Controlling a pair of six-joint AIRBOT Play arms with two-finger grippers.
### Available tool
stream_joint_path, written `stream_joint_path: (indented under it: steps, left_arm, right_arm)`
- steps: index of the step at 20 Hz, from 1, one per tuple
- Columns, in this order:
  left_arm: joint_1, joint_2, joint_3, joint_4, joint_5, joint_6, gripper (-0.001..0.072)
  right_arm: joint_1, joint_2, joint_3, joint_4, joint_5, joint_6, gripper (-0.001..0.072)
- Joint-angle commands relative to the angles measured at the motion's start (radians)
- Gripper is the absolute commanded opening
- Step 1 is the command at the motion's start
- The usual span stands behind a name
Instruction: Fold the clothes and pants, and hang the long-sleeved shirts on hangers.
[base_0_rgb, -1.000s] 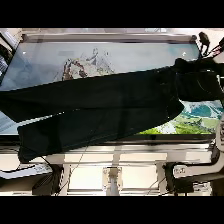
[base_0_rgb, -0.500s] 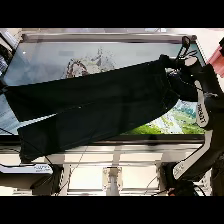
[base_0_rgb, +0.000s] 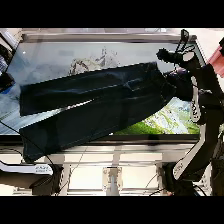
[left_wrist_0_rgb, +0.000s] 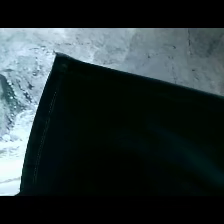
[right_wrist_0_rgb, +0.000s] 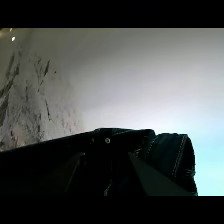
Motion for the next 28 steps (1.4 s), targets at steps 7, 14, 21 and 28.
stream_joint_path:
  steps: [7,14,21,28]
  left_arm:
    - [0.114,0.114,-0.026,0.011,-0.406,0.081,0.0362]
    - [0.375,0.449,-0.461,0.13,-0.451,0.119,0.0363]
    - [0.45,0.529,-0.679,0.133,-0.437,0.1,0.0363]
    - [0.45,0.562,-0.702,0.163,-0.433,0.099,0.0363]
  right_arm:
    - [-0.163,0.138,0.061,-0.17,0.584,0.04,0.0343]
    - [-0.229,0.151,-0.084,-0.267,1.03,0.163,0.055]
    - [-0.23,0.226,-0.179,-0.386,1.034,0.211,0.0549]
    - [-0.221,0.309,-0.512,-0.273,0.715,0.204,0.0543]
